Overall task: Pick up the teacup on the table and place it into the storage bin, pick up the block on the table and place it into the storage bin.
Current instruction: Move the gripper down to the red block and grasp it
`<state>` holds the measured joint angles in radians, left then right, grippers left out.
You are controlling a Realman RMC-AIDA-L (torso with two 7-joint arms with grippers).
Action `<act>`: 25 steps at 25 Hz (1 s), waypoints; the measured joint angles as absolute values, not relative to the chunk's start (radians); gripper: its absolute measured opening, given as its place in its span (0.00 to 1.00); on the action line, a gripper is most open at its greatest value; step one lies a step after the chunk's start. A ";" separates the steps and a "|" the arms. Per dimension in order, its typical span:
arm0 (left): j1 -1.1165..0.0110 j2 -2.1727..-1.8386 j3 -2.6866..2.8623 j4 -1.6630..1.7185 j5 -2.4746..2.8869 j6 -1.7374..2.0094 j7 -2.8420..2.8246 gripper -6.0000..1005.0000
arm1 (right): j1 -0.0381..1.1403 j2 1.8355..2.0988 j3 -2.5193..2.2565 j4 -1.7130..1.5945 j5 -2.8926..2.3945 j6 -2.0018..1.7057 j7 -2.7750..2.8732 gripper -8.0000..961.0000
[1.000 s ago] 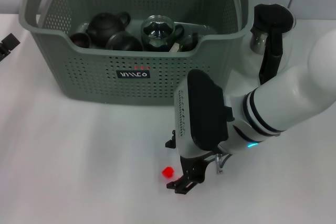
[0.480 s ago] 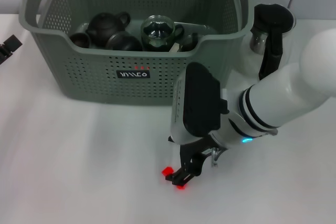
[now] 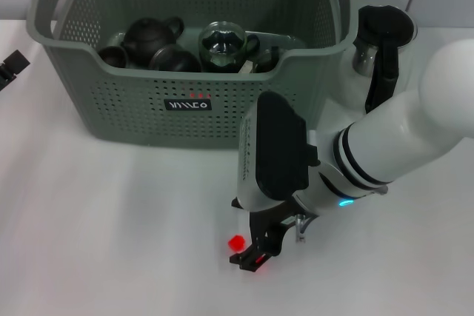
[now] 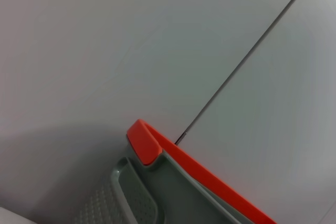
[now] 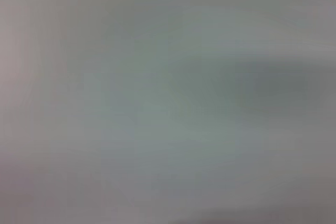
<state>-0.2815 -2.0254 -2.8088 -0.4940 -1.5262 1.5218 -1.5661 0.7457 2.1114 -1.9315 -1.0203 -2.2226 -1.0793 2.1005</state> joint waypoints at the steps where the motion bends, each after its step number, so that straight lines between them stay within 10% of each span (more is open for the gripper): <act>1: -0.281 -2.025 -2.809 -0.494 -1.526 1.522 -1.566 0.92 | 0.746 2.111 -1.933 -1.020 -2.223 -1.083 2.102 0.89; 15: -0.282 -2.025 -2.809 -0.494 -1.526 1.522 -1.566 0.92 | 0.750 2.111 -1.956 -1.014 -2.210 -1.079 2.108 0.83; 25: -0.281 -2.025 -2.809 -0.494 -1.526 1.522 -1.566 0.92 | 0.760 2.114 -1.979 -1.005 -2.185 -1.075 2.110 0.51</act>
